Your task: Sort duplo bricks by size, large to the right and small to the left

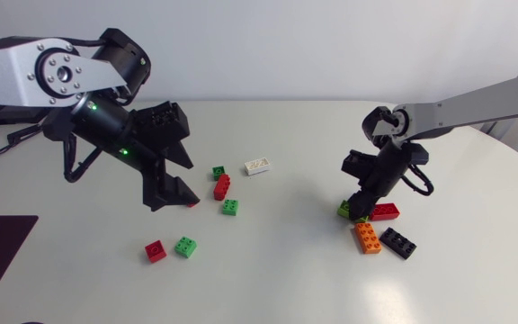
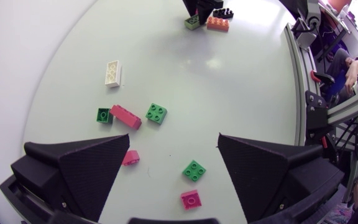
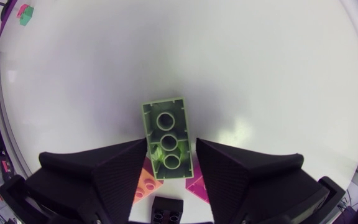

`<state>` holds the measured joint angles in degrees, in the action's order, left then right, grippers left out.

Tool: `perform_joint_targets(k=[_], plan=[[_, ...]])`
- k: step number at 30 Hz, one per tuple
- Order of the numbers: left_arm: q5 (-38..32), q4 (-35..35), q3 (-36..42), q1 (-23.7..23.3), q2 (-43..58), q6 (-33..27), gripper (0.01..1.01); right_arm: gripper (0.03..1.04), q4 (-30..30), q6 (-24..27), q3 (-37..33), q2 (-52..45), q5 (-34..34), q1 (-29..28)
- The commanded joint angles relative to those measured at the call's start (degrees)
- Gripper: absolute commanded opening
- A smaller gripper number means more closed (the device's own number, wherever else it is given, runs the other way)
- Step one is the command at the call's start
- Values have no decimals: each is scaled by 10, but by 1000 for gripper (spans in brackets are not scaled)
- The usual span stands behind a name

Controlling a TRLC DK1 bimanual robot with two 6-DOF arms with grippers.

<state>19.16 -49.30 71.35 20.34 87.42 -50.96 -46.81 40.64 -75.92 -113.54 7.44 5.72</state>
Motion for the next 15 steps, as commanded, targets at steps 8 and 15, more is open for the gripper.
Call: perform_joint_targets(k=[8,15], plan=[[-18,119,-51,0,49,92,989,980,-24,-73,-50,63,-7,48],[-21,129,2,-31,158,129,989,980,-20,-166,-8,190,5,104]])
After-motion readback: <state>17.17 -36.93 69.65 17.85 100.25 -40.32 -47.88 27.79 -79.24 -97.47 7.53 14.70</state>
